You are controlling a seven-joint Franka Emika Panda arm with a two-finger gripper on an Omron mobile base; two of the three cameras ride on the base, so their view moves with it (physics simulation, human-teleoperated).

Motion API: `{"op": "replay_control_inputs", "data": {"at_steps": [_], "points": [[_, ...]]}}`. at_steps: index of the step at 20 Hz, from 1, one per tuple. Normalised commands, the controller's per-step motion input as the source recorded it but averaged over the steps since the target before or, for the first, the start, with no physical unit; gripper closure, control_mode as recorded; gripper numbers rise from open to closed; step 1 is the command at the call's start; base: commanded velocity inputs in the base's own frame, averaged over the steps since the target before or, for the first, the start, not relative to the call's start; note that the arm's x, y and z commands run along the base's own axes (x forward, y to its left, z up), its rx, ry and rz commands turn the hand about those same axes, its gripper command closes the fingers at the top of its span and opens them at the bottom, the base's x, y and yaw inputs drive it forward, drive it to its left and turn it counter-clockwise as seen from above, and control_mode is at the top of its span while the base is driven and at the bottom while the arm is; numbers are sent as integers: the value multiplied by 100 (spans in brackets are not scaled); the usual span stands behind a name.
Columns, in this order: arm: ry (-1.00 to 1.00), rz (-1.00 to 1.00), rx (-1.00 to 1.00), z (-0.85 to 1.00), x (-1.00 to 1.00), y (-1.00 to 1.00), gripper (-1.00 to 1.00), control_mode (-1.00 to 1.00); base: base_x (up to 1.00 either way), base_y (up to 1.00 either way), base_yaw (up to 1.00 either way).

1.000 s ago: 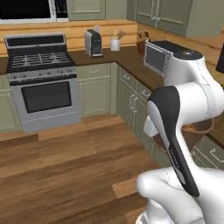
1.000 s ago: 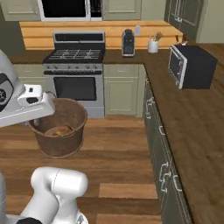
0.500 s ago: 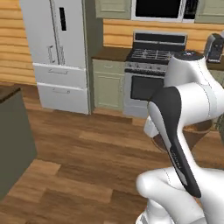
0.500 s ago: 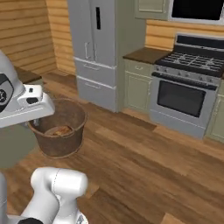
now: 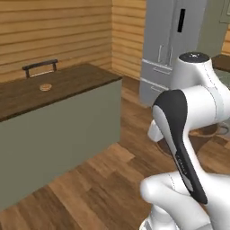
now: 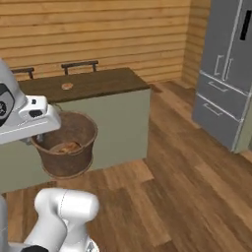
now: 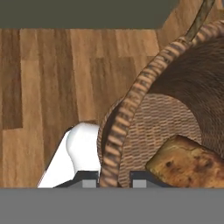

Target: Open the cabinet, pick up the bread from the cabinet and place it in the basket. Then move the basket to the dining counter.

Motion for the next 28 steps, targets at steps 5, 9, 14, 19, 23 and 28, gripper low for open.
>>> {"op": "replay_control_inputs", "data": {"at_steps": [5, 9, 14, 19, 23, 28], "points": [[0, 0, 0, 0, 0, 0, 100, 100, 85, -8, 78], [0, 0, 0, 0, 0, 0, 100, 100, 89, -45, 76], [0, 0, 0, 0, 0, 0, 100, 100, 99, -95, 51], [0, 0, 0, 0, 0, 0, 100, 100, 94, -100, 23], [0, 0, 0, 0, 0, 0, 100, 100, 45, -71, -17], [0, 0, 0, 0, 0, 0, 100, 100, 63, -14, -27]]}}
